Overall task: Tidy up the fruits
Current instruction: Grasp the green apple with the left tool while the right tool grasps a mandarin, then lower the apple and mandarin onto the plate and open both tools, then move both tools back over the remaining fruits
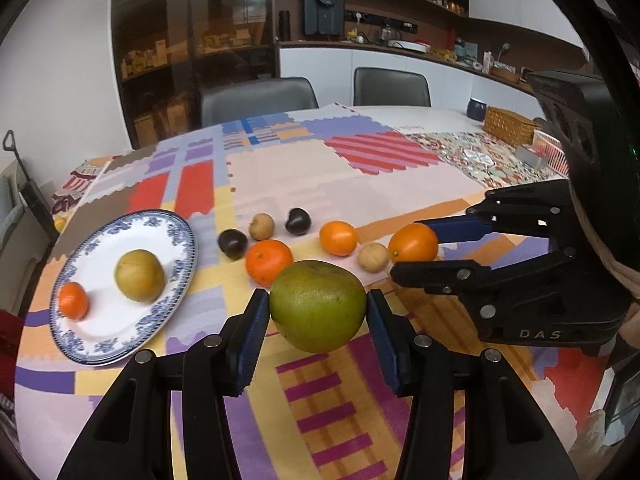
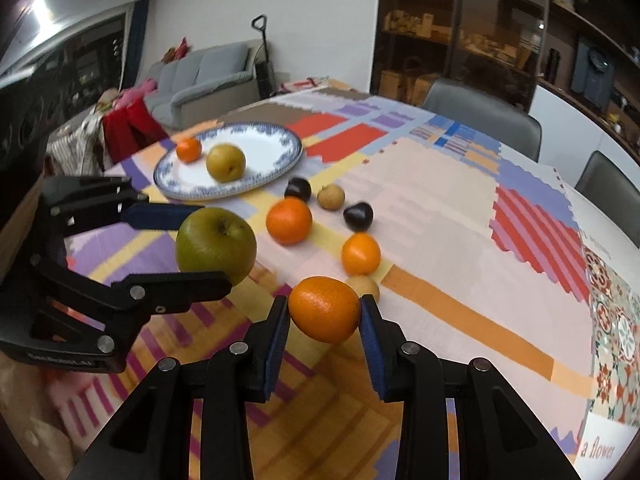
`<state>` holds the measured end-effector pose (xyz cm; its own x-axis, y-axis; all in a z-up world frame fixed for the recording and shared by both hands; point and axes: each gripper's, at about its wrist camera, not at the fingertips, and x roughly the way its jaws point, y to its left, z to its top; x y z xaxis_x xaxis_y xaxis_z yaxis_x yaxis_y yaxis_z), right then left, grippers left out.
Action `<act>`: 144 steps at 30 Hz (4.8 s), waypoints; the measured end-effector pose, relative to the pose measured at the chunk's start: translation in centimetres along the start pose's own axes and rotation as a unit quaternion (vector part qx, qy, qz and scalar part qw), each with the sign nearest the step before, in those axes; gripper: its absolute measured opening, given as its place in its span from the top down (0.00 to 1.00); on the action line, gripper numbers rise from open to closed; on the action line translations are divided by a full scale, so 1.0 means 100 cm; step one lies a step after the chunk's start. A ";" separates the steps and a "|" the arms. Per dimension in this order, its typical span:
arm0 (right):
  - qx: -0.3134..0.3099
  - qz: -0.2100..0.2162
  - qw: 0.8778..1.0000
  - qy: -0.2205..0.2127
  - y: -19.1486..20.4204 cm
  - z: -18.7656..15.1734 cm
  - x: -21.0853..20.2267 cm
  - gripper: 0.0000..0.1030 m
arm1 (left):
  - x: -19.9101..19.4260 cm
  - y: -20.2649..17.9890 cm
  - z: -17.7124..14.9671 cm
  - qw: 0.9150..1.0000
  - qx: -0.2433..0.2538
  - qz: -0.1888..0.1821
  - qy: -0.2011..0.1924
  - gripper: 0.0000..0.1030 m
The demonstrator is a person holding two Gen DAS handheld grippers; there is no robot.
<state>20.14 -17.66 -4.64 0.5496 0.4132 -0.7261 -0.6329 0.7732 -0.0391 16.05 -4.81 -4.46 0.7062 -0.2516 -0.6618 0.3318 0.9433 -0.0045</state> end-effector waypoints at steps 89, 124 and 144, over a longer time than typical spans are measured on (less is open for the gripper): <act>0.088 0.021 0.993 0.069 0.058 0.188 0.167 0.49 | 0.032 0.245 0.060 0.991 -0.058 0.099 0.067 0.36; 0.175 -0.138 0.973 -0.066 0.016 0.070 -0.046 0.29 | -0.043 0.071 0.055 0.997 -0.031 0.062 -0.018 0.12; 0.217 -0.138 0.966 0.010 -0.014 0.014 -0.006 0.29 | 0.033 0.051 0.035 0.999 0.014 0.012 0.047 0.12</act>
<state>21.47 -18.34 -3.21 0.6514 0.1571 -0.7423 -0.1734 0.9833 0.0559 22.27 -1.54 -4.09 0.6523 -0.2058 -0.7295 0.3331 0.9424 0.0320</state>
